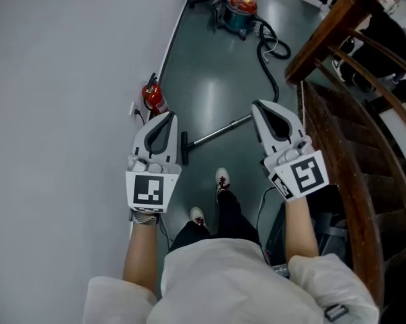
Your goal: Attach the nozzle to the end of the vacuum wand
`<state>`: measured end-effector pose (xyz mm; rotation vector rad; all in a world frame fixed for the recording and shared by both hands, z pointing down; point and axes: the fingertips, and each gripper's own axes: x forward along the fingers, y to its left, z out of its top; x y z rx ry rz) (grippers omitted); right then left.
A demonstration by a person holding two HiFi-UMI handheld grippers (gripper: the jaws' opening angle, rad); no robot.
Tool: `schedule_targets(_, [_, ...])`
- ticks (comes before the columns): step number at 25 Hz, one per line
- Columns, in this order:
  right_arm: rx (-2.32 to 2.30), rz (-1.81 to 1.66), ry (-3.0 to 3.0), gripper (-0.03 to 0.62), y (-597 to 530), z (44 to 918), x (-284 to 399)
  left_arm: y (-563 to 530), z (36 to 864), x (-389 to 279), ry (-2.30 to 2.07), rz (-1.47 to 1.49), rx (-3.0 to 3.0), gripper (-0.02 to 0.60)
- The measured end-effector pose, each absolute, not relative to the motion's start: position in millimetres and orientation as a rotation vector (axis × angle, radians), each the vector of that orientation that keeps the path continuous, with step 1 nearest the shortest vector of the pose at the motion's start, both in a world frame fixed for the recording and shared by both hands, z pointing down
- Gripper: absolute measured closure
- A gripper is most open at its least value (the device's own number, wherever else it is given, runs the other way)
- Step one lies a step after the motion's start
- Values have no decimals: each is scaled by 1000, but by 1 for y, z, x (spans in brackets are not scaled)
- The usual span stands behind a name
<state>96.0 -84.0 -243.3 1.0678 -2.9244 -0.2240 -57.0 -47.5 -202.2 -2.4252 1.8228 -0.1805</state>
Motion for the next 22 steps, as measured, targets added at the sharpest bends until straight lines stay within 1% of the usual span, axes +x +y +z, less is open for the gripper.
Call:
schedule_targets(12, [1134, -273, -2898, 568, -6, -286, 107, 21, -255, -52, 1793, -136, -2400, 581])
schedule_targets(22, [1140, -339, -2906, 568, 27, -306, 92, 42, -290, -53, 1741, -118, -2359, 581])
